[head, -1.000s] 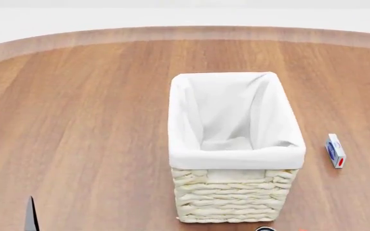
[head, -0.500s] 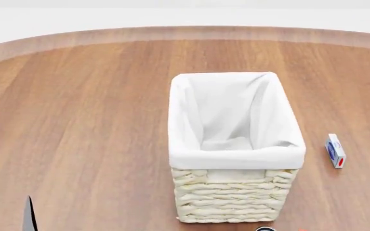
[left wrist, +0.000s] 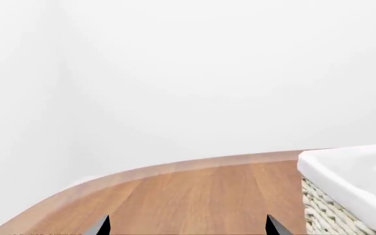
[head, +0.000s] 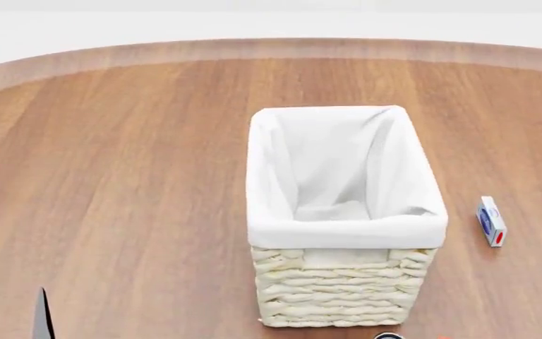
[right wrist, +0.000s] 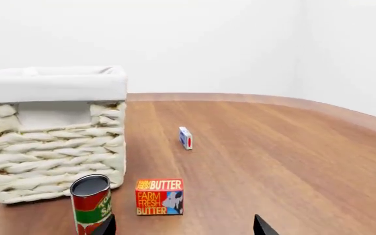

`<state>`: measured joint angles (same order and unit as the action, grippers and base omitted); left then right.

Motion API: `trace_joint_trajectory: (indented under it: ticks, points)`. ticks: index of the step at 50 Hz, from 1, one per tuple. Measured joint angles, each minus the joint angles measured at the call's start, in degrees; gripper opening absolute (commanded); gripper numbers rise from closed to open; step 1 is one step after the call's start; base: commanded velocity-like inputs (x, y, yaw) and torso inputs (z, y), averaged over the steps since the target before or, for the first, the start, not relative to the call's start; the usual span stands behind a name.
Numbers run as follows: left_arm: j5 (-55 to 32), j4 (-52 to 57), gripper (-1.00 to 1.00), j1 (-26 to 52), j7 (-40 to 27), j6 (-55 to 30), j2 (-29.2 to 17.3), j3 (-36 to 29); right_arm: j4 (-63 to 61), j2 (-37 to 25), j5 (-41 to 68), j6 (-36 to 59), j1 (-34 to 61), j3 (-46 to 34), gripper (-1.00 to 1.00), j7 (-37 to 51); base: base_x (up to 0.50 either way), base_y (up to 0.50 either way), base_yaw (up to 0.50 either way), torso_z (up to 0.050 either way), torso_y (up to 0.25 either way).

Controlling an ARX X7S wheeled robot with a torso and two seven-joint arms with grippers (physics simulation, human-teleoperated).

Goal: Pick up the alphabet soup and put it in the basket.

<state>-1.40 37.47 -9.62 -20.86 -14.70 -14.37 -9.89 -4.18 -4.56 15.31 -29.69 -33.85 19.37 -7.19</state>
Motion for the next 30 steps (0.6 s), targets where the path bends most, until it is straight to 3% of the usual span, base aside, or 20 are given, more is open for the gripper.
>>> trace_joint_trajectory:
  ticks: [30]
  points:
    - [-0.9, -0.8, 1.0, 0.4, -1.3, 0.2, -1.0, -0.8, 12.9, -1.2, 0.0, -3.9, 5.4, -1.8, 1.0, 1.4, 0.0, 0.0, 0.0, 0.0, 0.0]
